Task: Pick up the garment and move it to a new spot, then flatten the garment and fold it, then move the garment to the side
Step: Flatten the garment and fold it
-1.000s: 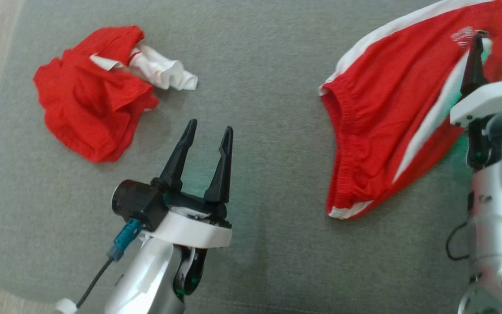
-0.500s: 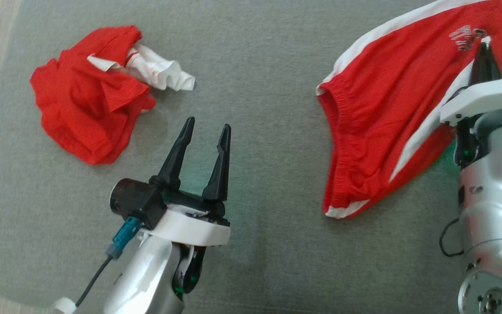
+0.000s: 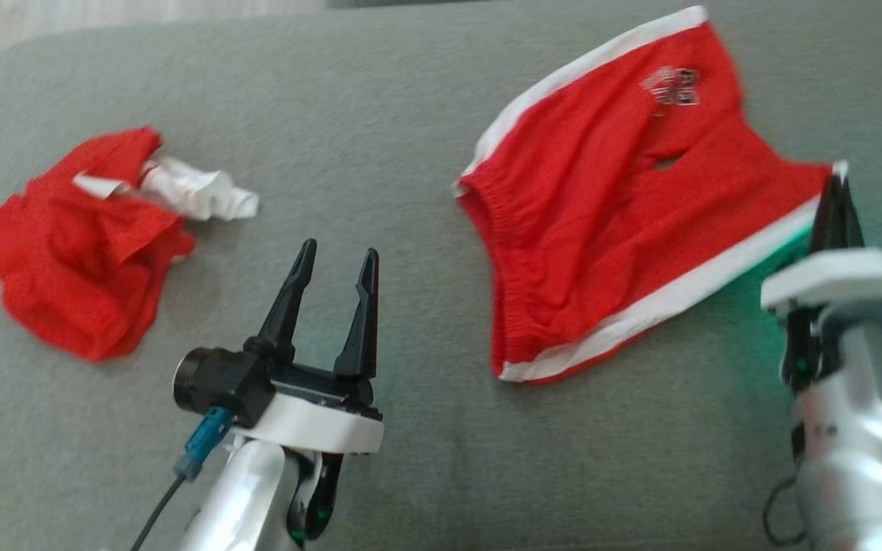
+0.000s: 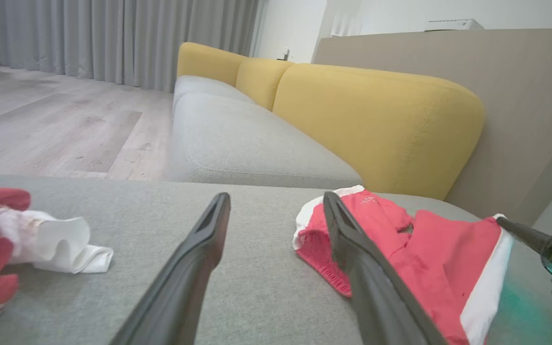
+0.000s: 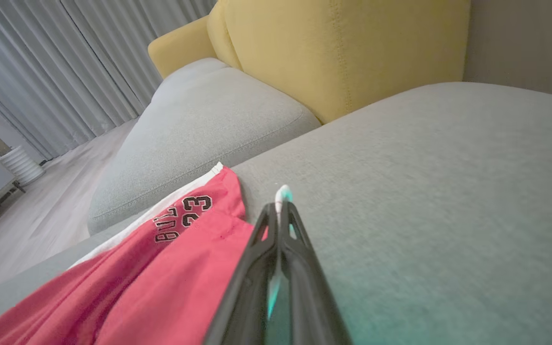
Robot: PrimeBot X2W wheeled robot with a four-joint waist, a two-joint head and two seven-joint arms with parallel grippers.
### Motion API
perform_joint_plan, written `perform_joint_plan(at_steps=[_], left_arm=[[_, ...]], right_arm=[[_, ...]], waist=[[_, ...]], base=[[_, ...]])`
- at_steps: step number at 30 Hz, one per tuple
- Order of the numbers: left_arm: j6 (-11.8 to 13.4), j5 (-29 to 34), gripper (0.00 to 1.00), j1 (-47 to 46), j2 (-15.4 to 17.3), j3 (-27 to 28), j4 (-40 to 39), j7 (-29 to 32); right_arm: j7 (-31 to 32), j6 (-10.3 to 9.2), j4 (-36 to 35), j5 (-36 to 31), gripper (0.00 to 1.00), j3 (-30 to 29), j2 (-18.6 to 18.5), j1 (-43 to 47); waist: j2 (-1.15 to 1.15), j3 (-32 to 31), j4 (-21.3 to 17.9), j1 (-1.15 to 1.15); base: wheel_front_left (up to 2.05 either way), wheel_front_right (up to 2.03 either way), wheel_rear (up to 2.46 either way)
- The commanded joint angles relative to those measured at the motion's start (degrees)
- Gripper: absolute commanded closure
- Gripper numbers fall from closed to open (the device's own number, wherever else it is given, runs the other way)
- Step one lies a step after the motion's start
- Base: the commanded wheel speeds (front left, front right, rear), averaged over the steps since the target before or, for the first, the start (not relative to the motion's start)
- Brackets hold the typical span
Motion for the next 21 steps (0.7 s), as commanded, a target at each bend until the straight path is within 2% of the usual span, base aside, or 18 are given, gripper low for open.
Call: perform_joint_plan(at_steps=[1, 10, 11, 12, 17, 21], left_arm=[[-0.3, 0.6, 0.0, -0.6, 0.0, 2.1, -1.8, -0.5], [-0.4, 0.7, 0.0, 1.2, 0.0, 2.6, -1.8, -0.5], [-0.4, 0.6, 0.0, 1.3, 0.0, 2.5, -1.8, -0.5], [-0.5, 0.6, 0.0, 1.4, 0.0, 2.5, -1.8, -0.5], [-0.5, 0.4, 0.0, 1.6, 0.0, 2.0, -1.8, -0.5], [-0.4, 0.4, 0.0, 1.6, 0.0, 2.0, -2.0, -0.5]], right_arm=[[-0.6, 0.42, -3.3, 1.1, 1.0, 1.9, 0.1, 0.8], [0.7, 0.42, -9.5, 4.0, 1.0, 1.9, 0.1, 10.4], [0.9, 0.42, -10.2, 3.6, 0.31, 1.8, 0.1, 11.5], [1.1, 0.42, -10.7, 3.4, 0.0, 1.5, 0.1, 12.4], [0.9, 0.42, -15.7, 2.1, 0.0, 2.5, 0.1, 14.7], [0.6, 0.42, -23.3, 2.4, 0.0, 8.0, 0.1, 15.9]], waist=[[0.0, -2.0, -2.5, 0.01], [0.0, -4.2, -4.7, 0.01], [0.0, -4.3, -4.8, 0.01], [0.0, -4.5, -4.9, 0.01], [0.0, -5.2, -4.7, 0.01], [0.0, -5.6, -3.8, 0.01]], base=[[0.0, 0.0, 0.0], [0.0, 0.0, 0.0], [0.0, 0.0, 0.0], [0.0, 0.0, 0.0], [0.0, 0.0, 0.0], [0.0, 0.0, 0.0]])
